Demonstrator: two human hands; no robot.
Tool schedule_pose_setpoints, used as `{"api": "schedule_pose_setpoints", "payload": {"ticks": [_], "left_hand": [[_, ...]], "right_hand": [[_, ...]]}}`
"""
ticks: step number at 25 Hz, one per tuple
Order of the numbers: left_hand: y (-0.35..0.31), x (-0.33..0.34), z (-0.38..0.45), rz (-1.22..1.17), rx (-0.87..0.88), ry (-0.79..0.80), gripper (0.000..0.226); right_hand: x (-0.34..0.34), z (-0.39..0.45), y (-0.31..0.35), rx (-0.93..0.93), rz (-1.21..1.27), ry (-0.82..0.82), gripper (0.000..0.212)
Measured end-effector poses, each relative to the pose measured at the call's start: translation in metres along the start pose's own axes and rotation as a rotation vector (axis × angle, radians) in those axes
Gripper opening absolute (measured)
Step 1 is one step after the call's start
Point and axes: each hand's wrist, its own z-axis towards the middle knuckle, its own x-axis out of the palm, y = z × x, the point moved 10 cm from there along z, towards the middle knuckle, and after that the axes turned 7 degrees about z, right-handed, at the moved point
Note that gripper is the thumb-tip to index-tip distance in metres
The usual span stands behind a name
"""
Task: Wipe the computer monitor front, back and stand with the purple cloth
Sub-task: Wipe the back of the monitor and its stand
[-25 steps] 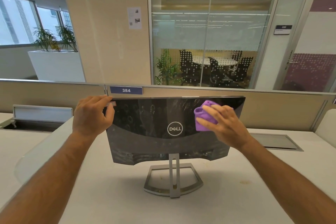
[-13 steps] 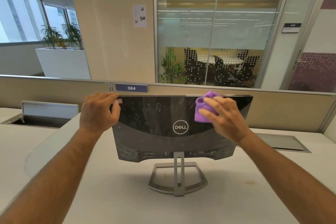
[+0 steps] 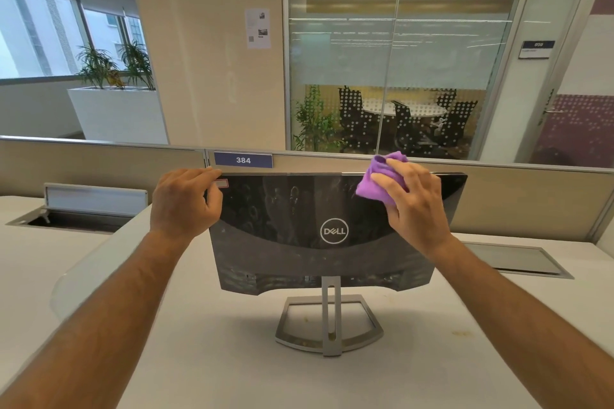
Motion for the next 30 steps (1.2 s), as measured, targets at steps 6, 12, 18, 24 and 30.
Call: {"api": "schedule_pose_setpoints", "payload": {"ticks": [6, 12, 18, 24, 30], "left_hand": [[0.002, -0.002, 0.003, 0.000, 0.003, -0.001, 0.037], [0.003, -0.004, 0.005, -0.034, 0.002, -0.017, 0.039], [0.005, -0.005, 0.004, -0.046, -0.014, -0.025, 0.040], [0.007, -0.004, 0.004, -0.054, -0.020, -0.008, 0.039], [0.011, -0.004, 0.005, -0.094, -0.047, 0.013, 0.039]], "right_hand": [[0.010, 0.006, 0.028, -0.160, -0.025, 0.067, 0.063], [0.028, -0.009, 0.071, -0.494, -0.086, 0.219, 0.064], [0.022, 0.012, 0.067, -0.279, -0.020, 0.114, 0.063], [0.018, 0.025, 0.044, 0.020, 0.063, 0.028, 0.066], [0.033, 0.022, 0.085, -0.338, -0.064, 0.188, 0.064]]}}
